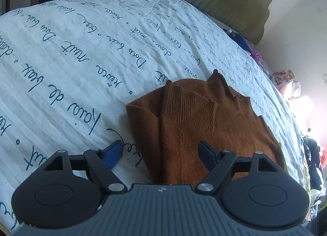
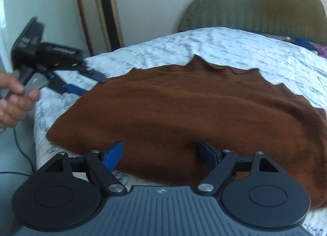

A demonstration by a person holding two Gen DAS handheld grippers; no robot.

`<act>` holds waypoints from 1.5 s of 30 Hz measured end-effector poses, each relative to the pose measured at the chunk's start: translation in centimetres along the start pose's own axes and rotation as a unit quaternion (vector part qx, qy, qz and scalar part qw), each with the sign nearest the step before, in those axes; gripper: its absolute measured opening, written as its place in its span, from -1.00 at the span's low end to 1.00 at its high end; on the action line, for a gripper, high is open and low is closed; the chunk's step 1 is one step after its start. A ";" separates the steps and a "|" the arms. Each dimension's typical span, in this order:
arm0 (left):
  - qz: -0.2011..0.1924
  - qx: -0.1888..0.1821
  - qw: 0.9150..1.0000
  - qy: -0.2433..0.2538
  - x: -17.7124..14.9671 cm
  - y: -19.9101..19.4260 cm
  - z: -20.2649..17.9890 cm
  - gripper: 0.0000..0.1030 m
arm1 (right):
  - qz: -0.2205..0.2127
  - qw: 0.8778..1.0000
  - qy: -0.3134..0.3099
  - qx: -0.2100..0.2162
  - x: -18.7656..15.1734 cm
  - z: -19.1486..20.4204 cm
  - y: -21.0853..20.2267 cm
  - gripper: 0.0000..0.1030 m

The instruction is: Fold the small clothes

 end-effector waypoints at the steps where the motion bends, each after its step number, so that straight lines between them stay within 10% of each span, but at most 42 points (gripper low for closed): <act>1: -0.002 0.008 1.000 0.008 0.1 0.3 -0.2 0.55 | -0.005 1.000 -0.009 -0.002 0.0 0.9 0.0 0.58; 15: -0.021 0.048 0.997 0.063 0.0 -0.3 -2.3 0.79 | 0.019 1.000 -0.012 0.010 -5.2 0.0 -12.3 0.59; 24: -0.071 0.046 0.986 0.141 0.2 -3.8 -6.8 0.91 | -0.028 0.972 -0.042 -0.229 -3.0 -10.1 -25.3 0.93; 29: -0.046 -0.056 0.989 0.131 0.5 -1.2 -10.9 1.00 | -0.104 0.976 -0.057 -0.182 0.0 -9.0 -19.8 1.00; 34: 0.005 -0.026 0.992 0.119 -2.3 2.3 -10.1 0.98 | -0.079 0.985 0.080 -0.134 1.3 -10.5 -7.7 1.00; 38: -0.002 0.000 0.989 0.151 -6.0 1.9 -6.7 0.93 | 0.036 0.980 0.071 -0.182 -2.5 -12.2 -1.7 1.00; 42: -0.013 0.069 0.975 0.211 -8.6 0.2 -7.2 0.95 | 0.042 0.988 0.069 -0.134 -4.5 -12.7 -3.5 1.00; 45: -0.023 0.045 0.982 0.184 -8.5 -1.5 -8.3 0.97 | -0.024 0.986 0.100 -0.131 -2.3 -14.0 -5.7 1.00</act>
Point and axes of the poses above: each gripper's, at about its wrist camera, not at the fingertips, and y roughly the way its jaws point, z to its left, x to its top, the point moved 4 cm from there along y, roughly the way its jaws point, and after that the axes turned 6 degrees about -x, right-handed, at the moved point
